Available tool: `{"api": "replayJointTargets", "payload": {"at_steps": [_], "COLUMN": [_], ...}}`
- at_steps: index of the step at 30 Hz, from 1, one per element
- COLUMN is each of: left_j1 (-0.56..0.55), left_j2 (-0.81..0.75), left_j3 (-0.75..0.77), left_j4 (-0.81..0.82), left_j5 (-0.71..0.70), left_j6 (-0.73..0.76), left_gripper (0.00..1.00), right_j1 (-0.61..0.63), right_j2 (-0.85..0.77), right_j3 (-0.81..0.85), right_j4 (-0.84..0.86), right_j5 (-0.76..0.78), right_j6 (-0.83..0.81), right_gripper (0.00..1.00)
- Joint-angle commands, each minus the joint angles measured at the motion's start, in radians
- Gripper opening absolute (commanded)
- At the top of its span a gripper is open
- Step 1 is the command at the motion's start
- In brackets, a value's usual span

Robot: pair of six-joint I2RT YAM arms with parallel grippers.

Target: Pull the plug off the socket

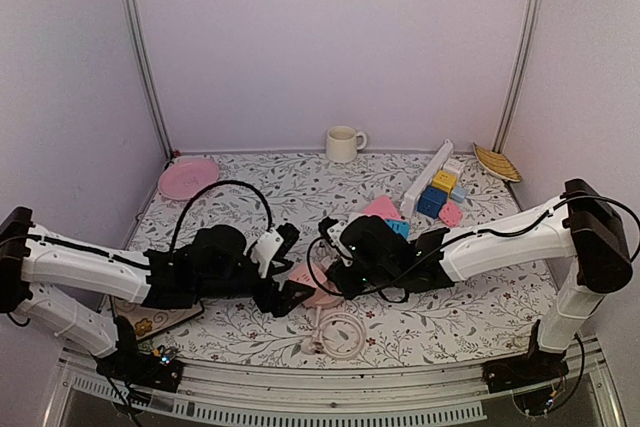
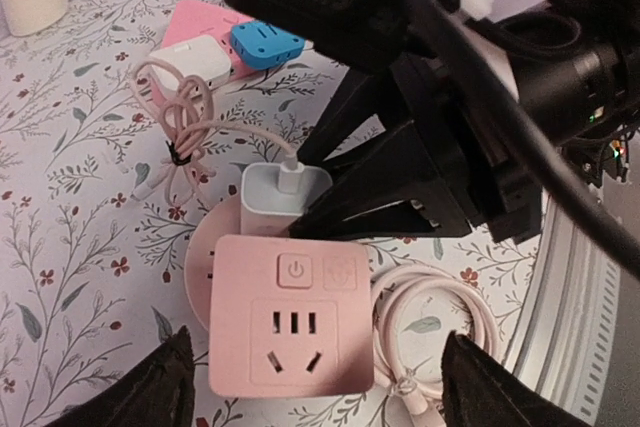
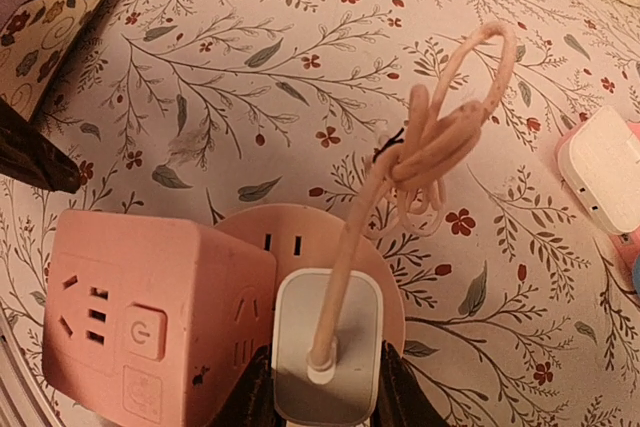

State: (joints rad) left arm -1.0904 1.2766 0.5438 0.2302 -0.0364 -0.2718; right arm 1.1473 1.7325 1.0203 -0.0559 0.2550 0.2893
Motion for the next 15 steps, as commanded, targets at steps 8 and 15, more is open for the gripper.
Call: {"api": "replayJointTargets", "payload": {"at_steps": [8, 15], "left_j1": [-0.081, -0.081], "left_j2": [0.226, 0.237], "left_j3": [0.145, 0.121], "left_j4": [-0.039, -0.021], "left_j5": [-0.17, -0.211], "left_j6": [0.109, 0.104], "left_gripper": [0.82, 0.7], "right_j1": [-0.009, -0.009], "right_j2": [-0.06, -0.059], "right_j3": [-0.008, -0.037], "right_j4": [0.11, 0.119], "right_j5": [-0.045, -0.026], "right_j6": [-0.012, -0.003], "right_gripper": [0.04, 0.03]}}
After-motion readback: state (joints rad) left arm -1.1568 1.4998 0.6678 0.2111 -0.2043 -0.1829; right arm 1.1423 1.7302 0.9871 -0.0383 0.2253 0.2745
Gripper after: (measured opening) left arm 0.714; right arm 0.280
